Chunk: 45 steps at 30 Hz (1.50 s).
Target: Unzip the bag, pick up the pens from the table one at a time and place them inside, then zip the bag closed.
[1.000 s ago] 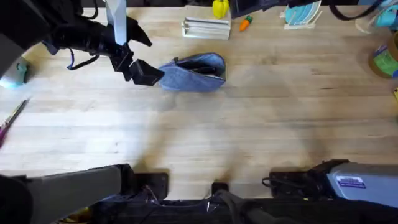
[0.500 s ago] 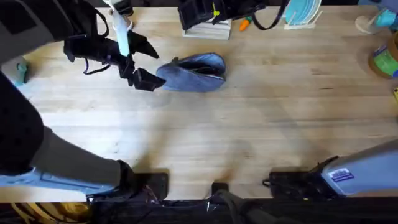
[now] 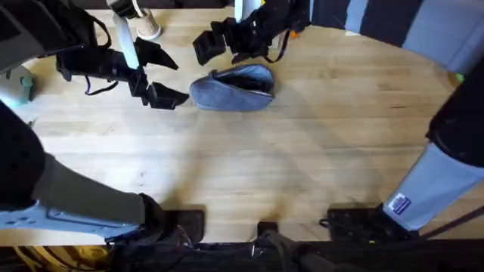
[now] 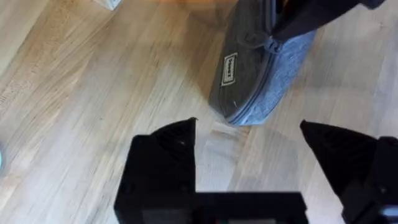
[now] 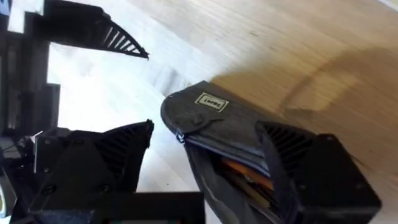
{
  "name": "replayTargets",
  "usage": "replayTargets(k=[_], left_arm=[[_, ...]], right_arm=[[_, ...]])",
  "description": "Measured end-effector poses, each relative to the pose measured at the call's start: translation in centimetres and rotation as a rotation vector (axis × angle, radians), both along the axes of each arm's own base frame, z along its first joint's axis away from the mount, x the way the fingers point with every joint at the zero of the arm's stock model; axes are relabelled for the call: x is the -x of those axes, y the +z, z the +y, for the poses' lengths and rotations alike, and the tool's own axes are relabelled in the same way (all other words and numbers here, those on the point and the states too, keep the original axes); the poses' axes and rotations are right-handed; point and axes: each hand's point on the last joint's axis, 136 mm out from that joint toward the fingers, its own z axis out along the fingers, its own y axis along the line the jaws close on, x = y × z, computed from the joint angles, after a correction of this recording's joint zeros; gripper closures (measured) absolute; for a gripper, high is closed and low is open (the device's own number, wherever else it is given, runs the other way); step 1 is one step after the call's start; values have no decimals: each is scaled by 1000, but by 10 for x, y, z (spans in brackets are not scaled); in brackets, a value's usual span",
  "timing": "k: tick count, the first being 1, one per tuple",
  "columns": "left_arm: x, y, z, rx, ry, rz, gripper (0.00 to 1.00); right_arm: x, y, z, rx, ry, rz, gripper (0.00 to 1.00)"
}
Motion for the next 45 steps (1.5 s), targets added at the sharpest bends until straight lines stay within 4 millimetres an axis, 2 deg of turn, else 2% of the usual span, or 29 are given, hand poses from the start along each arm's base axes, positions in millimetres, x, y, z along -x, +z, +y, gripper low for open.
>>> replayTargets(k=[4, 17, 19, 25, 34, 36, 45], left_arm=[[0, 0, 3, -2, 9, 3, 8], [2, -1, 3, -4, 10, 13, 7], [3, -1, 3, -3, 10, 19, 7], [4, -2, 3, -3, 10, 24, 8], [4, -2, 3, -4, 10, 24, 8], [4, -2, 3, -4, 10, 24, 7], [4, -2, 3, -4, 10, 24, 7]], right_arm=[[2, -16, 6, -15, 15, 48, 4], [31, -24, 42, -87, 133, 114, 13], [33, -24, 43, -90, 138, 116, 82], [32, -24, 42, -91, 132, 121, 402], [32, -24, 42, -91, 129, 123, 755], [32, -25, 42, -91, 127, 125, 933], [29, -24, 40, -97, 127, 124, 972]])
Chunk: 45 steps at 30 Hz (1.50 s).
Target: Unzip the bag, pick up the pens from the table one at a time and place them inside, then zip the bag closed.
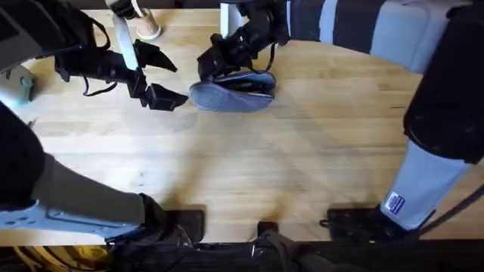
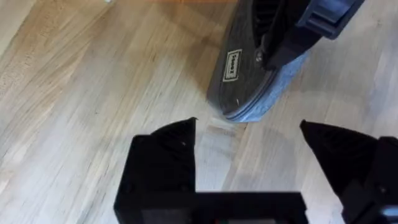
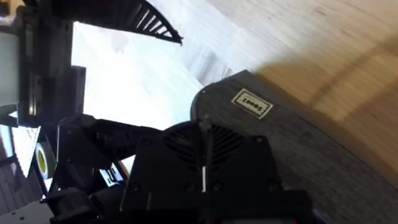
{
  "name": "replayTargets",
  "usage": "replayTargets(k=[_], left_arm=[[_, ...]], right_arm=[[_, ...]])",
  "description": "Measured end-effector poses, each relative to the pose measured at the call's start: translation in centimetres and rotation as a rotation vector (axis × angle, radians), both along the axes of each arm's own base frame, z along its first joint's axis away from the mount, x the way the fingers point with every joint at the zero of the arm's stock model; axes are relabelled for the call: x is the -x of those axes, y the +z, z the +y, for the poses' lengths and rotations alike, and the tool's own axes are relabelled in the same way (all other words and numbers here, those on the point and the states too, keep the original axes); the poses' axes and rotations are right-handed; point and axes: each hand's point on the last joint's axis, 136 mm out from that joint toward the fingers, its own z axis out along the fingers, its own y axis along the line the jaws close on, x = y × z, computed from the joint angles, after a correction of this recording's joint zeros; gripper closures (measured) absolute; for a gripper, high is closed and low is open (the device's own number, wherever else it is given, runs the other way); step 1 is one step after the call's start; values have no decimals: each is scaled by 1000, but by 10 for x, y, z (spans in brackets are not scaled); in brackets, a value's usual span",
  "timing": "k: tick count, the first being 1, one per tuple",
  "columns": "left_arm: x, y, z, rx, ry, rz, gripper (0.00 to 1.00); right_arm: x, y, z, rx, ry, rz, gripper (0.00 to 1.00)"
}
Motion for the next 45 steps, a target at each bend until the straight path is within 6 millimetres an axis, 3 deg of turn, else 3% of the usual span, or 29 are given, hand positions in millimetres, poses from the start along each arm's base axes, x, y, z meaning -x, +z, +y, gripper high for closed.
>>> replayTargets(k=[6, 12, 26, 35, 40, 45], left_arm=[[0, 0, 0, 0, 0, 0, 7], [2, 0, -4, 6, -9, 9, 7], [1, -24, -38, 98, -92, 79, 7], [-3, -19, -59, 171, -136, 50, 13], [-3, -17, -63, 183, -146, 44, 247], [-4, -18, -62, 176, -147, 35, 897]], right_arm=[[0, 6, 0, -4, 23, -33, 972], [1, 34, -1, -31, 37, -94, 971], [3, 37, -2, -30, 42, -99, 971], [3, 37, -2, -30, 42, -99, 971], [3, 37, -2, -30, 42, -100, 971], [3, 37, -2, -30, 42, -99, 971]])
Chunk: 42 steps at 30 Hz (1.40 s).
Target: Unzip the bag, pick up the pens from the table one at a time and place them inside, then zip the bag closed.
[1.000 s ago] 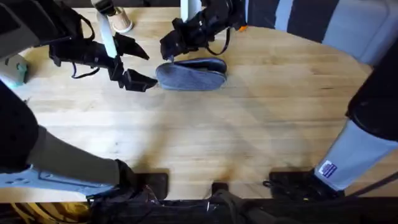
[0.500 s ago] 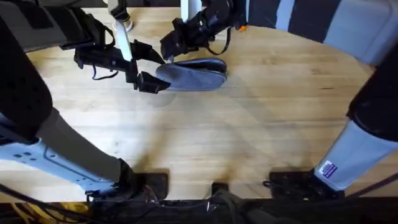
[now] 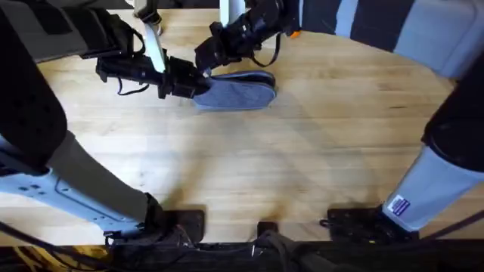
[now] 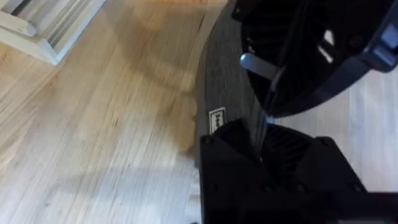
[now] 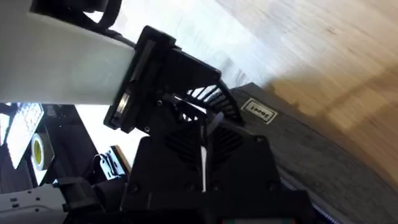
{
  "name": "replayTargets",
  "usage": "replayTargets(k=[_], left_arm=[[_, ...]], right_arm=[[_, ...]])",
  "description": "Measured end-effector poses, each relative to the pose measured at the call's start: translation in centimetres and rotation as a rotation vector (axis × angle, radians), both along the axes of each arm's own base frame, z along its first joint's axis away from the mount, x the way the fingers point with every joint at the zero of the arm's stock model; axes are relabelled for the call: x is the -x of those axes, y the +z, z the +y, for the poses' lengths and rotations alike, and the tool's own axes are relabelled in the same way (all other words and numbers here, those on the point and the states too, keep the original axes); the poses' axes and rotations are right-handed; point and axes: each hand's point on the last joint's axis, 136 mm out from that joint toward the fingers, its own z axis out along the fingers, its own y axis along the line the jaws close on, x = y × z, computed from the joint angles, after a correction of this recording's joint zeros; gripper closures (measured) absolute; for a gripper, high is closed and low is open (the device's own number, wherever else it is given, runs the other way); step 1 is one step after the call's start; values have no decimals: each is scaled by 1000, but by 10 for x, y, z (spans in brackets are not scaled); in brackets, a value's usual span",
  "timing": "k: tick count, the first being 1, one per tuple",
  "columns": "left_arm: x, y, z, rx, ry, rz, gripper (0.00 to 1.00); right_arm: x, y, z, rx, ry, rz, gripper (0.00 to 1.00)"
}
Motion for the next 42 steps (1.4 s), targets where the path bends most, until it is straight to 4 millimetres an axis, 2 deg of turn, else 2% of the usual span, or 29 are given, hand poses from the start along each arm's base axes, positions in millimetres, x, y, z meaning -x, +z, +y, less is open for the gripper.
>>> replayTargets(k=[2, 7, 10, 14, 19, 27, 28, 35, 42], left_arm=[[1, 0, 0, 0, -1, 2, 950], [1, -1, 0, -5, -2, 3, 956], [1, -1, 0, -7, -2, 3, 960], [1, -1, 0, -7, -3, 3, 959], [0, -1, 0, -7, -3, -1, 959], [1, -1, -2, -4, -9, -2, 960], [1, 0, -2, -3, -9, -2, 959], [1, 0, -5, 2, -15, -3, 959], [2, -1, -7, -4, -24, 0, 959]], right_arm=[[0, 0, 0, 2, 0, 2, 971], [6, -5, -6, 32, 14, 18, 971], [7, -10, -16, 72, 23, 12, 972], [-4, -11, -33, 91, 17, -10, 971], [-25, -14, -68, 110, -46, 2, 971], [-39, -23, -124, 150, -119, 70, 971], [-44, -25, -142, 156, -151, 91, 971], [-56, -27, -182, 162, -234, 128, 971], [-58, -34, -216, 218, -296, 158, 969]])
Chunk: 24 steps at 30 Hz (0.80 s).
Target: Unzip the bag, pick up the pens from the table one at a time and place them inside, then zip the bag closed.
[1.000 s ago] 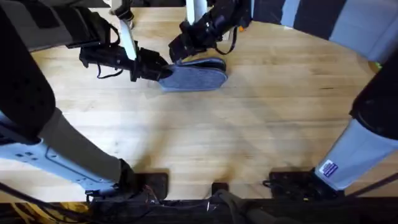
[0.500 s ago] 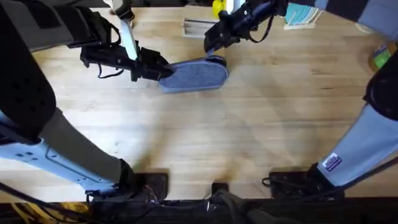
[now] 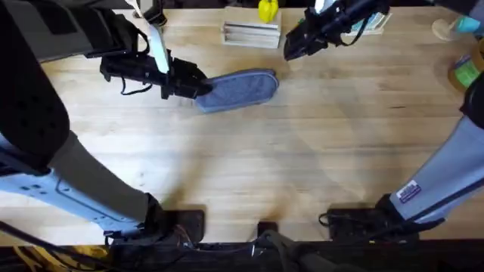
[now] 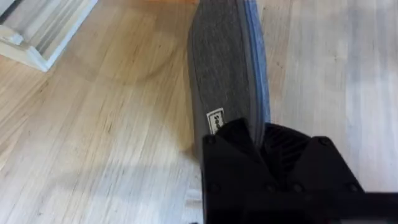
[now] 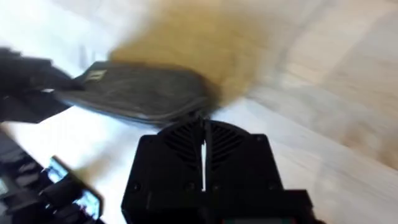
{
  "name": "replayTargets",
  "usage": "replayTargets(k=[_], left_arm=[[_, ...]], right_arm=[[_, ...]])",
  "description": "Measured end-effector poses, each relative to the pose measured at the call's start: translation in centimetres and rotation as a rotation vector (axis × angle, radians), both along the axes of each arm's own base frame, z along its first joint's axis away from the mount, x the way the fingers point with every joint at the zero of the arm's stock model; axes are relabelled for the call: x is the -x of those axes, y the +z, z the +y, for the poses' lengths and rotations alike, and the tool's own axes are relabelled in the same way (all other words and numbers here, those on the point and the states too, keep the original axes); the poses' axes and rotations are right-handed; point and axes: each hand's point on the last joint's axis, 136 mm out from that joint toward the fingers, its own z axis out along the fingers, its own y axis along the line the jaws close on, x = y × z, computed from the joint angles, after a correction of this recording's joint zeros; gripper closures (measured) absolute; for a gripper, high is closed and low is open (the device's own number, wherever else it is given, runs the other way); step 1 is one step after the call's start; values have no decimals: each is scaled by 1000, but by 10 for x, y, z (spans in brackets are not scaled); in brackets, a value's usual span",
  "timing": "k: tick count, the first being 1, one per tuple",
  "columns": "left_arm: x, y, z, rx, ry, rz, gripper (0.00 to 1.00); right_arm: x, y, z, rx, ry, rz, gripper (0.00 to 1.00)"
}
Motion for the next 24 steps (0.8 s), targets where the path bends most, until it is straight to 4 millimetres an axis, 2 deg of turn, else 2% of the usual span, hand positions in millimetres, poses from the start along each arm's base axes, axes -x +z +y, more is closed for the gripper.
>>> replayTargets(k=[4, 6, 12, 18, 24], left_arm=[[-1, 0, 4, -3, 12, 1, 959], [-1, -1, 5, -4, 12, 1, 959], [-1, -1, 5, -4, 12, 0, 959], [-1, -1, 5, -4, 12, 0, 959], [-2, -1, 5, -5, 12, -3, 959]], right_arm=[[-10, -1, -31, 67, -51, -33, 968], [-12, -5, -40, 102, -65, -38, 968], [-3, -33, -44, 153, -59, 15, 969], [-5, -68, -46, 171, -55, 64, 968], [-10, -71, -45, 169, -57, 45, 968]])
